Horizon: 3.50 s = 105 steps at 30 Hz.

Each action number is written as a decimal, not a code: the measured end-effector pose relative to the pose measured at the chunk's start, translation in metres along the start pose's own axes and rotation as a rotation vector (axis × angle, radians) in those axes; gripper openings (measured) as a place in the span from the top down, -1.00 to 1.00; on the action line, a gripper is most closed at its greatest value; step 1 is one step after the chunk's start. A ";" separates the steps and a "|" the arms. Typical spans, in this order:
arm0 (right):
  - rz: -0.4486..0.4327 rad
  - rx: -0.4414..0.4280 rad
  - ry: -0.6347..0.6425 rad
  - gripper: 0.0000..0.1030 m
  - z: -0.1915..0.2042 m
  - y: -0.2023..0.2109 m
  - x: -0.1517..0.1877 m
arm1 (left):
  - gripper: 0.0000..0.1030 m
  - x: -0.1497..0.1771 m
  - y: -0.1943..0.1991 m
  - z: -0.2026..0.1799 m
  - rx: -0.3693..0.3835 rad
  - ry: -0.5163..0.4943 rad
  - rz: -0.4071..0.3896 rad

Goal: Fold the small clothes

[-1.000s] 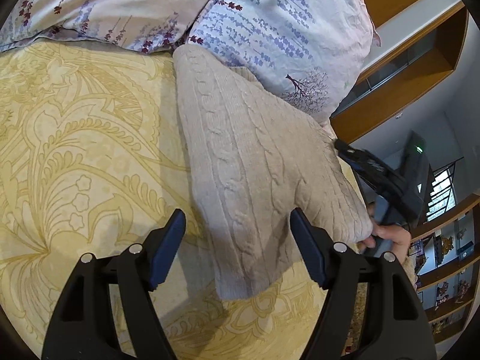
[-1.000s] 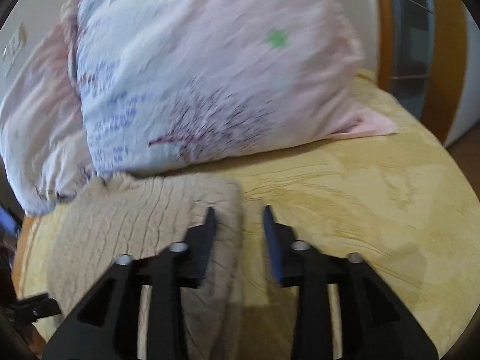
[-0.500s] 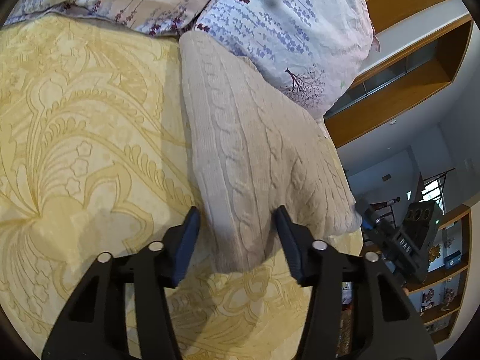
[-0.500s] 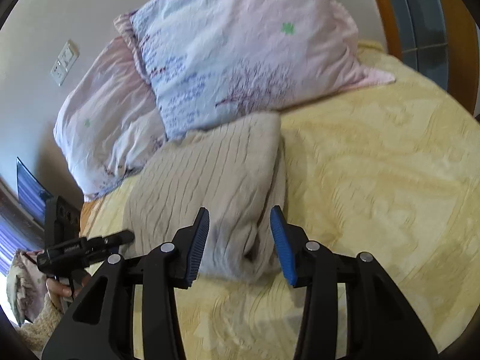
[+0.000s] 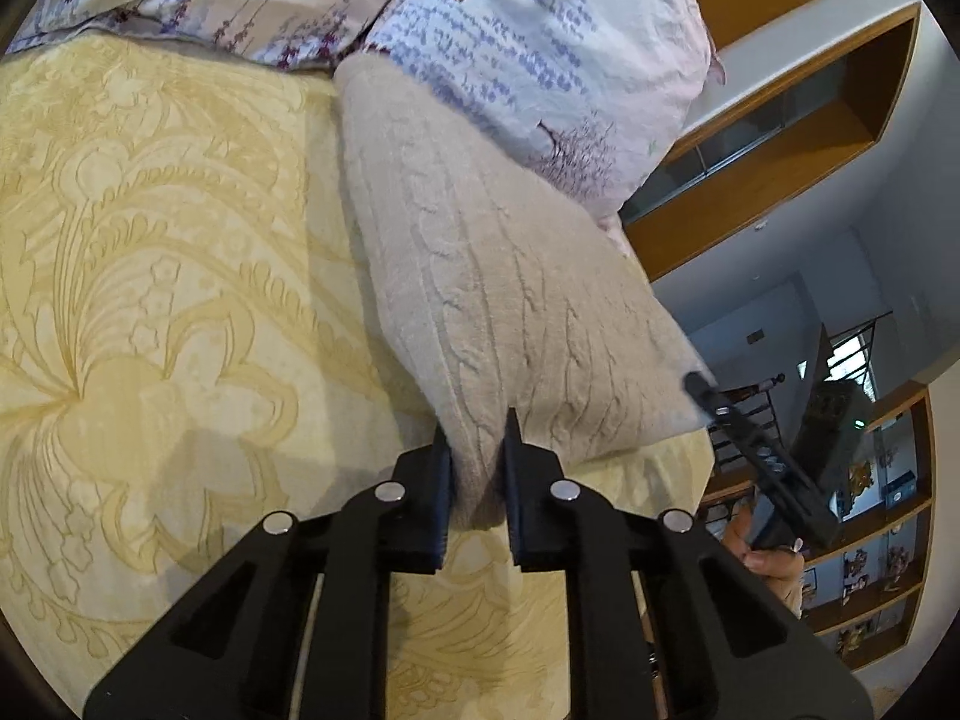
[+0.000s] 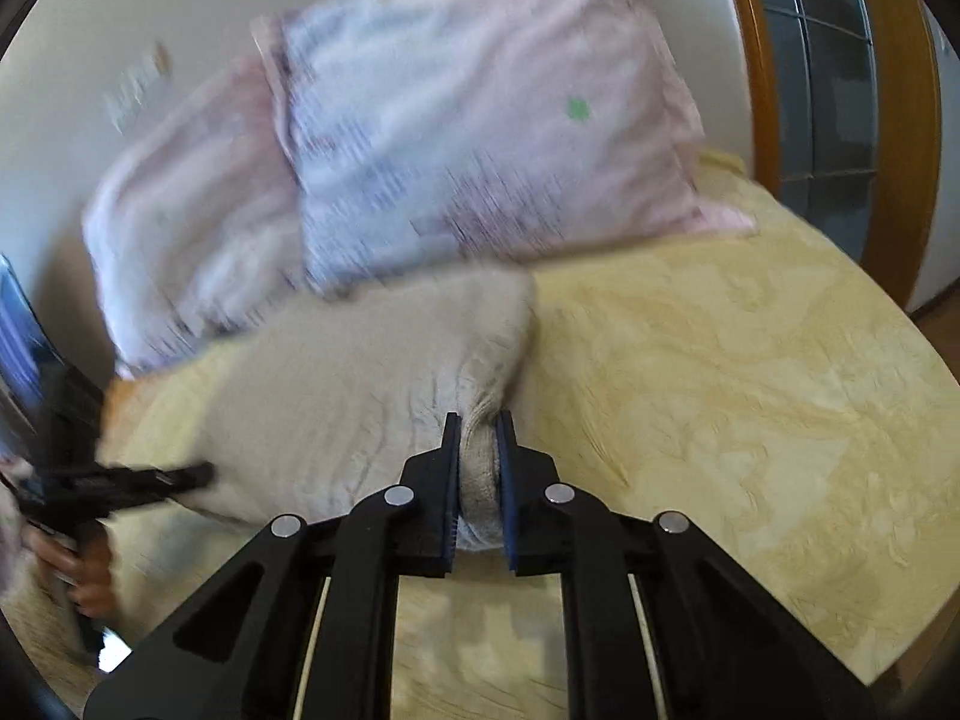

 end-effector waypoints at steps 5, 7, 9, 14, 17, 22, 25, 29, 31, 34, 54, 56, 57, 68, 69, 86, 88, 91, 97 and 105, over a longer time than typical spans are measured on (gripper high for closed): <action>0.063 -0.001 -0.041 0.78 -0.010 -0.020 0.016 | 0.72 0.005 -0.006 0.009 -0.014 0.015 0.009; 0.080 -0.022 -0.050 0.76 -0.010 -0.019 0.015 | 0.67 0.005 -0.006 0.007 -0.024 0.005 0.015; 0.095 -0.060 -0.076 0.54 -0.012 -0.014 0.010 | 0.52 0.003 -0.005 0.002 -0.026 -0.003 0.017; 0.070 -0.192 -0.216 -0.22 -0.025 -0.009 -0.027 | -0.24 -0.014 0.009 -0.009 -0.043 -0.031 -0.021; 0.129 -0.231 -0.271 -0.22 -0.027 -0.034 -0.048 | -0.37 -0.031 0.009 -0.008 -0.046 -0.004 -0.031; 0.238 -0.243 -0.331 -0.19 -0.026 -0.084 -0.060 | -0.42 -0.053 -0.004 -0.003 -0.161 -0.010 -0.043; 0.262 -0.246 -0.355 -0.02 -0.026 -0.098 -0.060 | -0.48 -0.060 -0.014 -0.002 -0.207 -0.022 -0.039; 0.254 -0.264 -0.338 0.26 -0.017 -0.102 -0.058 | -0.54 -0.065 -0.020 -0.001 -0.254 -0.047 -0.049; 0.230 -0.251 -0.312 0.49 -0.014 -0.101 -0.060 | -0.54 -0.065 -0.022 -0.002 -0.275 -0.066 -0.054; 0.137 -0.216 -0.243 0.80 -0.008 -0.089 -0.071 | -0.55 -0.066 -0.024 -0.001 -0.285 -0.077 -0.055; 0.146 -0.205 -0.309 -0.01 -0.036 -0.086 -0.068 | -0.57 -0.062 -0.028 0.001 -0.228 -0.040 -0.041; 0.157 -0.236 -0.305 -0.01 -0.037 -0.080 -0.063 | -0.57 -0.061 -0.028 0.001 -0.219 -0.039 -0.039; 0.164 -0.243 -0.300 -0.01 -0.035 -0.078 -0.060 | -0.57 -0.061 -0.028 0.001 -0.216 -0.037 -0.038; -0.029 -0.042 -0.091 0.83 -0.005 -0.053 -0.065 | -0.57 -0.059 -0.025 -0.004 -0.200 -0.036 -0.048; -0.006 -0.012 -0.081 0.83 -0.006 -0.060 -0.062 | -0.57 -0.059 -0.025 -0.004 -0.198 -0.035 -0.049; 0.146 -0.183 -0.320 -0.37 -0.040 -0.075 -0.058 | -0.62 -0.063 -0.030 0.010 -0.130 0.042 -0.044; 0.197 -0.224 -0.358 -0.47 -0.044 -0.082 -0.061 | -0.62 -0.067 -0.031 0.013 -0.098 0.077 -0.039; 0.262 -0.253 -0.380 -0.48 -0.045 -0.093 -0.063 | -0.62 -0.071 -0.033 0.021 -0.061 0.138 -0.026; 0.330 -0.302 -0.379 -0.48 -0.042 -0.112 -0.062 | -0.62 -0.077 -0.040 0.026 -0.029 0.161 -0.011; 0.351 -0.378 -0.310 -0.44 -0.028 -0.121 -0.055 | -0.59 -0.082 -0.050 0.025 0.021 0.159 0.005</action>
Point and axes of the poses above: each gripper's, at about its wrist camera, not at the fingertips, and y roughly against the way its jaws point, z to its left, x to its underside, the point moved 4 cm from there along -y, roughly the way its jaws point, and after that the axes turned 11 degrees about x, right-handed, at the moved point
